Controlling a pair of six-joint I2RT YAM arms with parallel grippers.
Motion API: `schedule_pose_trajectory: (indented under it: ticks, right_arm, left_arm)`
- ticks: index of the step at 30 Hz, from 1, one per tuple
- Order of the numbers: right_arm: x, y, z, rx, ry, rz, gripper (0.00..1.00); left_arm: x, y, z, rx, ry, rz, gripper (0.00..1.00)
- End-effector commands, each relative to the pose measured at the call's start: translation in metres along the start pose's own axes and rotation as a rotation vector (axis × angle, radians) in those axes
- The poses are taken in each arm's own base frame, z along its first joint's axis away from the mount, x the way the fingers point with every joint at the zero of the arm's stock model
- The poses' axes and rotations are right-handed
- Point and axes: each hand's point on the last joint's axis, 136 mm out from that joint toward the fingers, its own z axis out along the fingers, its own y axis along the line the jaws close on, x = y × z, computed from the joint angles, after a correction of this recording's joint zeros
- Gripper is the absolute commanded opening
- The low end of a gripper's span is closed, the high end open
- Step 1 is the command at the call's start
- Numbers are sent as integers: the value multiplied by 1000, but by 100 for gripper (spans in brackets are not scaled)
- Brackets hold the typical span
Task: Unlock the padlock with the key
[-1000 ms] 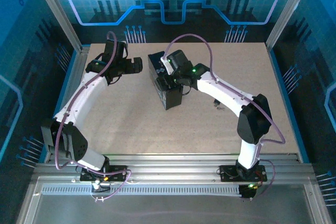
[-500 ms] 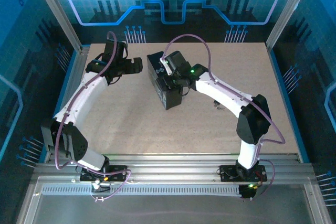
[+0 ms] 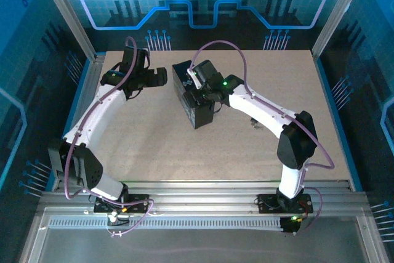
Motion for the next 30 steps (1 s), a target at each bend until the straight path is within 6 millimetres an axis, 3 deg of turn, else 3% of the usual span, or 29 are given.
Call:
schedule_pose_trajectory:
  ticks: [1,8,12,17,23,30]
  right_arm:
    - [17,4,15,-33,66,36,100]
    - [33,1,28,-62,112,86,95]
    - [28,-4,20,-101,70,171,84]
    - [25,-19,9,-221,11,380,83]
    - [40,-54,5,-391,-66,700,84]
    - [71,-75,7,-472,-75,821,88]
  left_arm:
    - [-11,-1,-16,22,-40,-24,99]
    - [-8,-10,-16,49,-18,2,99]
    - [-5,-18,-16,66,-8,27,99]
    - [5,-40,-11,97,34,96,97]
    - [17,-68,9,134,97,110,98]
    - [32,-100,52,111,154,100,98]
